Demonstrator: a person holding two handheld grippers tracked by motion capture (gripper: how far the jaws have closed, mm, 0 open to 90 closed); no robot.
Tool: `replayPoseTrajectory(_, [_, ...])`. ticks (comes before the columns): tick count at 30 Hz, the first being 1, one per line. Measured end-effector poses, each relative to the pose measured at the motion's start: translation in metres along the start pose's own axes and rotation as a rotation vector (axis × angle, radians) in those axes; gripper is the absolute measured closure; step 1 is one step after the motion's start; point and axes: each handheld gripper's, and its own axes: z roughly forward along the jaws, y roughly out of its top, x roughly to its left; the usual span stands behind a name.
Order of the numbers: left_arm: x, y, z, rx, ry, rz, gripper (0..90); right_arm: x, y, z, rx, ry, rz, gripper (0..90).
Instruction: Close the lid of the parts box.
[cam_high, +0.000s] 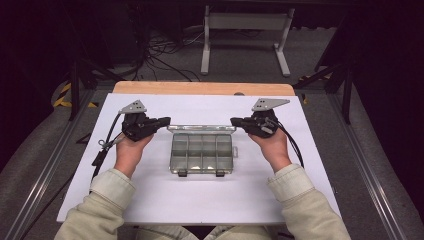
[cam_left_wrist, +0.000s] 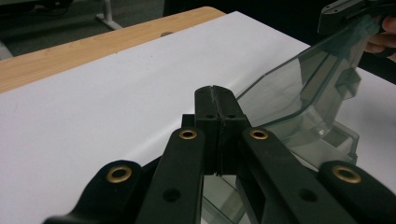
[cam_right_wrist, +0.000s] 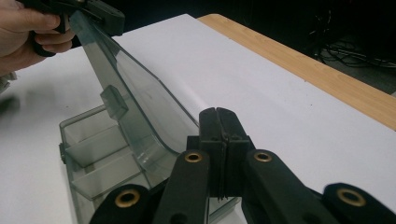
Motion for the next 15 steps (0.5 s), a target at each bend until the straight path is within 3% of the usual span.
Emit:
replayPoseTrajectory(11, [-0.009, -0.004, -0.013, -0.001, -0.028, 0.0, 89.7, 0.013, -0.002, -0.011, -0.011, 0.013, -0.022, 90.0])
replayPoseTrajectory(14, [-0.013, -0.006, -0.014, 0.018, -0.009, 0.038, 89.7, 0.018, -0.002, -0.015, -0.019, 0.006, -0.04, 90.0])
replayPoseTrajectory(15, [-0.015, -0.006, -0.014, 0.023, -0.025, 0.036, 89.7, 0.02, -0.002, -0.017, -0.022, 0.009, -0.041, 90.0])
